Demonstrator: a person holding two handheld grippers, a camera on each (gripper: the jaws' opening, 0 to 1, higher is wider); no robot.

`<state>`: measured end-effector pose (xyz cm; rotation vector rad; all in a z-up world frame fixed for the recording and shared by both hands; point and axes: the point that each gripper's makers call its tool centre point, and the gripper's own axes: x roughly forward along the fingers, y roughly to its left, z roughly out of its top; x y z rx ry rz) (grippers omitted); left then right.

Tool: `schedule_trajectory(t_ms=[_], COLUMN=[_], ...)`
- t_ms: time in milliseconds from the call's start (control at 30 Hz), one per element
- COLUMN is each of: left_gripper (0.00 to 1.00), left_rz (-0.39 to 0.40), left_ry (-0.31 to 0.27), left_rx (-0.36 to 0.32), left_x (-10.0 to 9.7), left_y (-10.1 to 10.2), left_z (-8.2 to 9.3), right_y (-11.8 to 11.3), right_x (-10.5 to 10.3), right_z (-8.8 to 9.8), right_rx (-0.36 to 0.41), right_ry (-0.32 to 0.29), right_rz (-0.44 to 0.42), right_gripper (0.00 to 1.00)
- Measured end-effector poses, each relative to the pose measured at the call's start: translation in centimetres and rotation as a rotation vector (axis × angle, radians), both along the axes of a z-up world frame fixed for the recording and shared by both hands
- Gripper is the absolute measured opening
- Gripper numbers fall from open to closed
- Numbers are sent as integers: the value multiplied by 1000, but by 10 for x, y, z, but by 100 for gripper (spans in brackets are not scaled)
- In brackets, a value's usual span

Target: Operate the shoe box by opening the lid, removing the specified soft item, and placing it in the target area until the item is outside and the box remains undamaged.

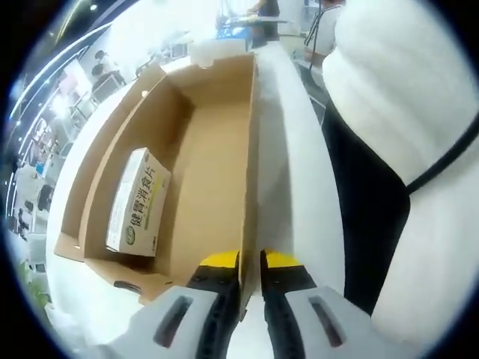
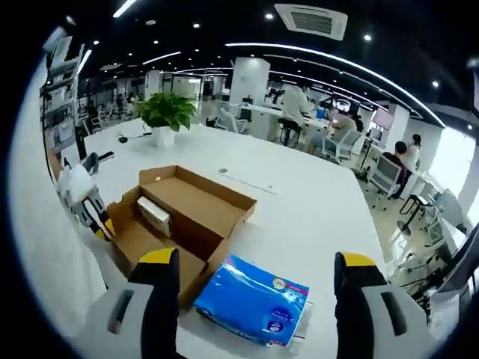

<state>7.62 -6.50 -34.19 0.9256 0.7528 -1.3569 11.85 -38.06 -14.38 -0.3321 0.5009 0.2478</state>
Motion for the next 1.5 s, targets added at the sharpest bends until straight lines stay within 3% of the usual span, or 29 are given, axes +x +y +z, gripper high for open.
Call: schedule_trajectory(t_ms=[67,100,133,167,267,300,367,433,500,600,667,733,800,833,900,967,1100,1200,1267,1367,1500], left_gripper=[4,3,3,3,3,3,3,3,2,2,2,2,2,2,2,2,2,2,2,2,2], left_rz=[11,14,4,3,6,4,-8,5,2,6,12,-2,-6,-8,-9,-13,-21,-20,3,-3,-27], left_ry=[-3,-20,0,4,14,12,2,7,6,6,11,12,7,4,0,-2,5,0,16,-3,-14], left_rx=[-4,1,8,9,4,5,8,7,7,11,18,11,3,1,3,6,6,8,12,5,5], left_x=[2,7,4,3,2,2,1,2,1,1,1,1,1,1,0,0,0,0,1,-1,-1], left_y=[0,0,-2,-2,-1,-1,-1,-1,0,0,0,-1,0,0,-1,-1,-1,-1,-1,-1,-1], left_z=[0,0,0,-1,0,0,0,1,1,1,1,1,2,2,2,2,2,2,2,1,0], right_y=[-9,-4,3,6,8,-5,-3,7,2,2,5,-2,-11,-12,2,2,17,37,56,73,96], right_x=[5,8,11,14,24,32,36,38,39,39,37,34,24,23,22,19,18,16,14,23,32], right_z=[3,4,5,6,14,23,30,33,33,39,44,44,35,35,36,37,39,32,28,31,25], right_rx=[-65,-30,43,70,115,76,100,228,246,244,240,176,28,12,48,-5,-21,-39,2,6,-93], right_ry=[-8,-7,-2,-3,-24,-86,-110,-92,-64,-81,-94,-88,-21,-21,-17,-17,-11,31,65,66,74], right_rz=[-36,-35,-36,-35,-62,-133,-138,-148,-189,-197,-198,-230,-235,-234,-187,-179,-131,-26,64,94,219], right_gripper=[86,85,85,85,89,97,97,98,98,95,84,75,61,60,60,59,59,55,46,44,46])
